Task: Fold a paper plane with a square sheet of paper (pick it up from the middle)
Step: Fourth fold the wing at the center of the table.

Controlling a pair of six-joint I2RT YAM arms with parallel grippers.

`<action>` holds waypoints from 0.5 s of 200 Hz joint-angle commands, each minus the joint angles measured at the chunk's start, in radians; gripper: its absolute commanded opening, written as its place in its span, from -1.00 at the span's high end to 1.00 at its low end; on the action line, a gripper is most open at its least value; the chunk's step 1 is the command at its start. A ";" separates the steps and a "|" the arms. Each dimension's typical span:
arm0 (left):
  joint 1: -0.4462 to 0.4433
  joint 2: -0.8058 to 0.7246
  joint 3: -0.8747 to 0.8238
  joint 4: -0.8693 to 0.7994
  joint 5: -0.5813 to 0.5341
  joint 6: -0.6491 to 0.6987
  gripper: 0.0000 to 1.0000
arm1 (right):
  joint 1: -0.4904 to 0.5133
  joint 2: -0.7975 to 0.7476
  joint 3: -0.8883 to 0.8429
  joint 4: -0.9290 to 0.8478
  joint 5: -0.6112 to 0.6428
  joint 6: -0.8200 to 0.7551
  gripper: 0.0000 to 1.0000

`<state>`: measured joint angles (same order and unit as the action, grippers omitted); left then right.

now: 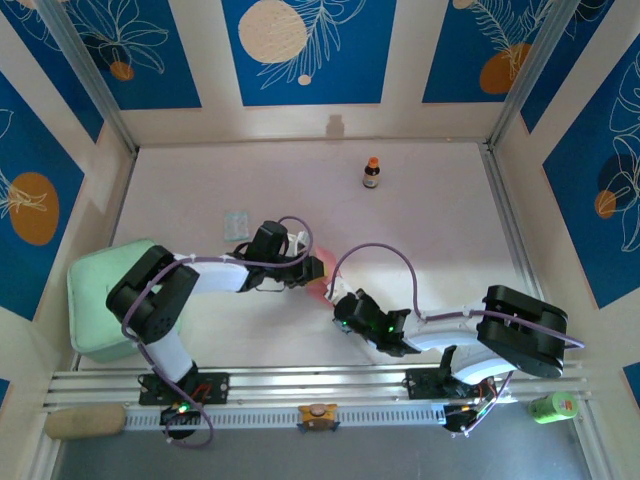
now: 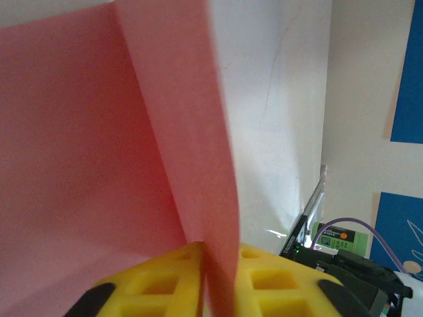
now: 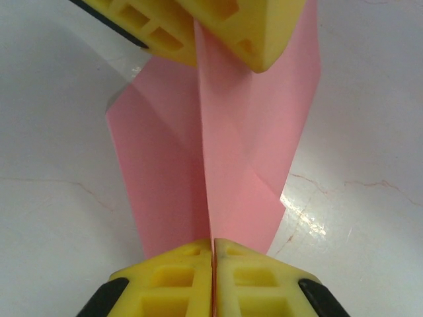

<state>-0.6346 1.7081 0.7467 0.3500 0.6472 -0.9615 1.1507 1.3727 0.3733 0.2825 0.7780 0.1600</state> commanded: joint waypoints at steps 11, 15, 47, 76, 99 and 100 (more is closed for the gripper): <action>0.013 -0.011 0.031 -0.018 0.011 0.008 0.78 | -0.007 0.002 0.001 0.022 -0.004 0.027 0.81; 0.013 -0.013 0.031 -0.020 0.011 0.008 0.79 | -0.007 0.002 0.002 0.020 -0.003 0.029 0.81; 0.013 -0.033 0.021 -0.029 0.002 0.013 0.87 | -0.001 0.001 -0.001 0.014 0.010 0.064 0.80; 0.014 -0.037 0.008 -0.029 -0.003 0.012 0.94 | 0.000 0.006 0.007 -0.004 0.008 0.065 0.78; 0.013 -0.035 0.010 -0.033 -0.002 0.022 0.95 | 0.003 -0.011 0.011 -0.023 0.013 0.069 0.77; 0.013 -0.034 0.010 -0.034 -0.002 0.023 0.95 | 0.003 -0.012 0.010 -0.023 0.014 0.070 0.76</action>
<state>-0.6338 1.6962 0.7490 0.3294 0.6464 -0.9592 1.1496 1.3727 0.3733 0.2768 0.7784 0.2024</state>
